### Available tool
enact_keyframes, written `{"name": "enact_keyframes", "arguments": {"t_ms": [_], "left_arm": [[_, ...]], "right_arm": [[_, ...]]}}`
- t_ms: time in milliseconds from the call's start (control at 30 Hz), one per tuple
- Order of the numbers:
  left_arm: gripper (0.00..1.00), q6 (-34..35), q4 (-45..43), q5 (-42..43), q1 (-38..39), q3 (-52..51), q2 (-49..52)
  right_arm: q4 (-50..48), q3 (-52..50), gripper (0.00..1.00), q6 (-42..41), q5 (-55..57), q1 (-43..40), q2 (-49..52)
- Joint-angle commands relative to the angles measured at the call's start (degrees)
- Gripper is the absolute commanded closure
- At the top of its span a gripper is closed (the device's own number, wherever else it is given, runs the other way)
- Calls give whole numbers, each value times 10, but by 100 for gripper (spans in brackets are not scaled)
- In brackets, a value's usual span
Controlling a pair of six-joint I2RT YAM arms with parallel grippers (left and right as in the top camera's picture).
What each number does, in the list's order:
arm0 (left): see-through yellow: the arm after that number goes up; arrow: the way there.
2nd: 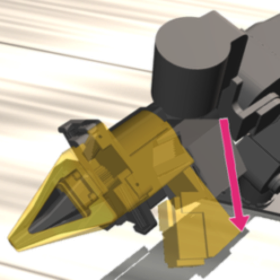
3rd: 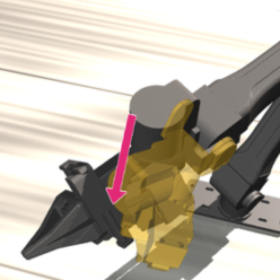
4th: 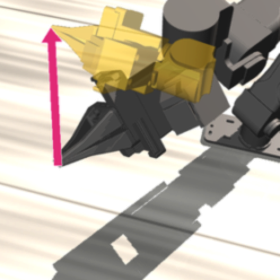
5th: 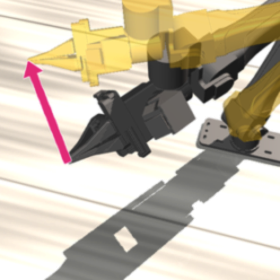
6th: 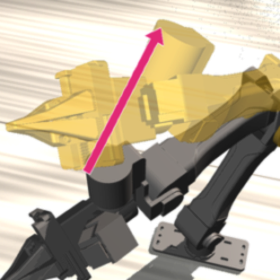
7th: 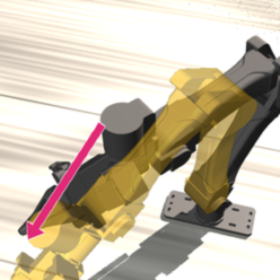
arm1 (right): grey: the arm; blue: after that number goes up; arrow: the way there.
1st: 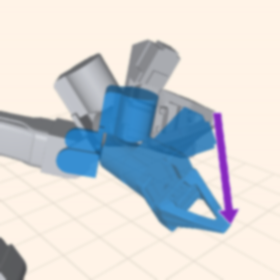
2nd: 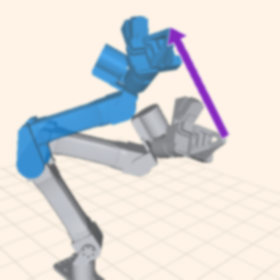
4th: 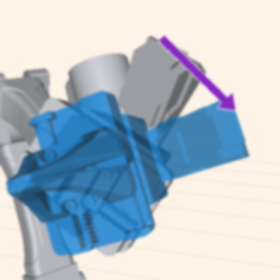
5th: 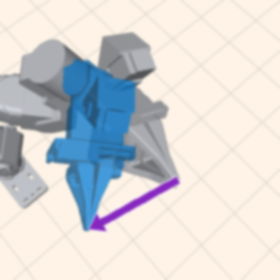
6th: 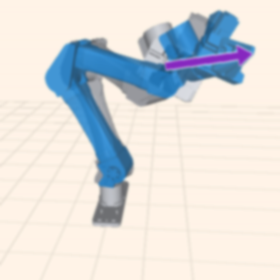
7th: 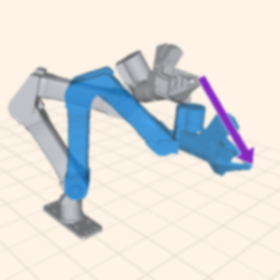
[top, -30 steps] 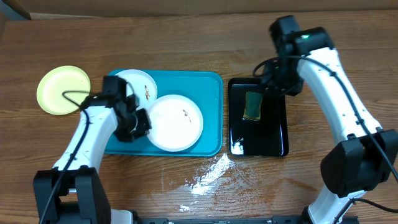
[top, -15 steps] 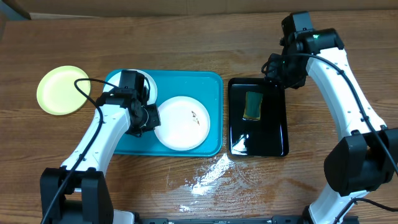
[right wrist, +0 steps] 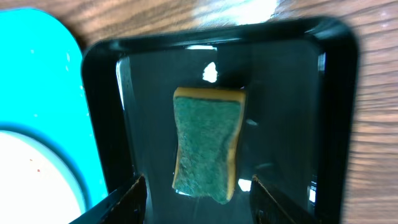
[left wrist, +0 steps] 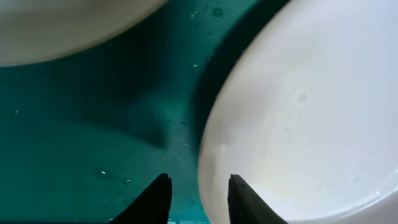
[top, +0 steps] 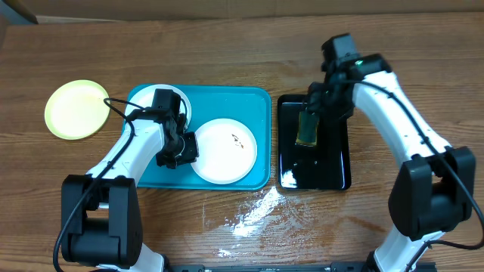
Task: Clean dirty plates on tray and stack at the side
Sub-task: 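Reach the right gripper into the black tray and grasp the sponge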
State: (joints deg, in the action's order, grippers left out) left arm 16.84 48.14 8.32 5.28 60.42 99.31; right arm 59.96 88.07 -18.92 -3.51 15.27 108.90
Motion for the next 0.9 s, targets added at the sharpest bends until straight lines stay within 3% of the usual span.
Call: {"name": "enact_keyframes", "arguments": {"t_ms": [0,133,267,333,367,433,667,800,867], "left_arm": [[60,-33,5,22,5,7,4],[60,-36,9,22,5,7,4],[60,-36,9,22,5,7,4],[62,-35,11,22,5,7,4],[64,-35,11,22,5,7,4],[68,-35,11,22,5,7,4],[60,-35,16,23,5,7,4],[57,-35,35,23,5,7,4],[56,-35,43,23,5,7,4]], "right_arm": [[-37,-50,45,-23,42,20,-12],[-114,-115,48,-32,43,30,-12],[-159,-164,58,-53,50,30,-12],[-179,-181,71,-53,50,30,-12],[-186,-189,84,-53,50,30,-12],[-186,-192,90,-53,51,30,-12],[-105,-120,71,-47,69,26,-12],[-58,-78,36,-47,66,28,-12],[-52,-82,33,-47,56,28,-12]]}}
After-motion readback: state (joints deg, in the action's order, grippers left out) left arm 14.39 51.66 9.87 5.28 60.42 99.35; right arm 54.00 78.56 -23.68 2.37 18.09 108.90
